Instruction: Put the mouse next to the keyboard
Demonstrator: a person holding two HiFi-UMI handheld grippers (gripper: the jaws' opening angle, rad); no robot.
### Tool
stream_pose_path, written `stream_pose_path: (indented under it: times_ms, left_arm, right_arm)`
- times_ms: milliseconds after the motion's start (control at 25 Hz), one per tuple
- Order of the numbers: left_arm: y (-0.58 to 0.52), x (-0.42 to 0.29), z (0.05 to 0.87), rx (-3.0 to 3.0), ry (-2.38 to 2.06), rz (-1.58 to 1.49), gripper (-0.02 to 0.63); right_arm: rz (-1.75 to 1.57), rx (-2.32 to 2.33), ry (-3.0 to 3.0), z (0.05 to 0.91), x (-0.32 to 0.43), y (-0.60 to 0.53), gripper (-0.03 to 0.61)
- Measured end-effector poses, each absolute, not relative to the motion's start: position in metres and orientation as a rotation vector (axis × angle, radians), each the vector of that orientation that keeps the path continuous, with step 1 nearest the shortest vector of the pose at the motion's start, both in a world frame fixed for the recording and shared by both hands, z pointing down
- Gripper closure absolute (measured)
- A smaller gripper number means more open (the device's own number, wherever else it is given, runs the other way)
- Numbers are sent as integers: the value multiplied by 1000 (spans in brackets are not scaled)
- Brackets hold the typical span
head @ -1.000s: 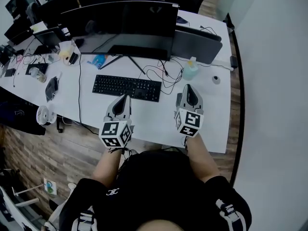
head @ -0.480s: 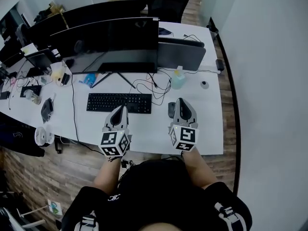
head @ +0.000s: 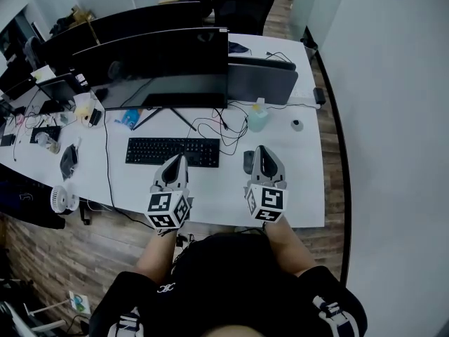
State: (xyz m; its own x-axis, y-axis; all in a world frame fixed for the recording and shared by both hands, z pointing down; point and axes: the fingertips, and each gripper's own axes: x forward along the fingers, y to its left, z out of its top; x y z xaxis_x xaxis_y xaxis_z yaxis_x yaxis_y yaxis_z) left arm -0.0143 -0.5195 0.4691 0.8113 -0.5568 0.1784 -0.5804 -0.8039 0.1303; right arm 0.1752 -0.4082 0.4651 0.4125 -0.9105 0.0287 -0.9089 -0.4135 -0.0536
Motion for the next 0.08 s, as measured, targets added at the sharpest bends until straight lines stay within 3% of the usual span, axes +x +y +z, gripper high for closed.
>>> stream_pose_path:
  times_ms: [80]
  left_arm:
    - [-520,-12,468,2820,-893,197,597]
  right_arm:
    - [-84,-2613,1683,465,178,-408,563]
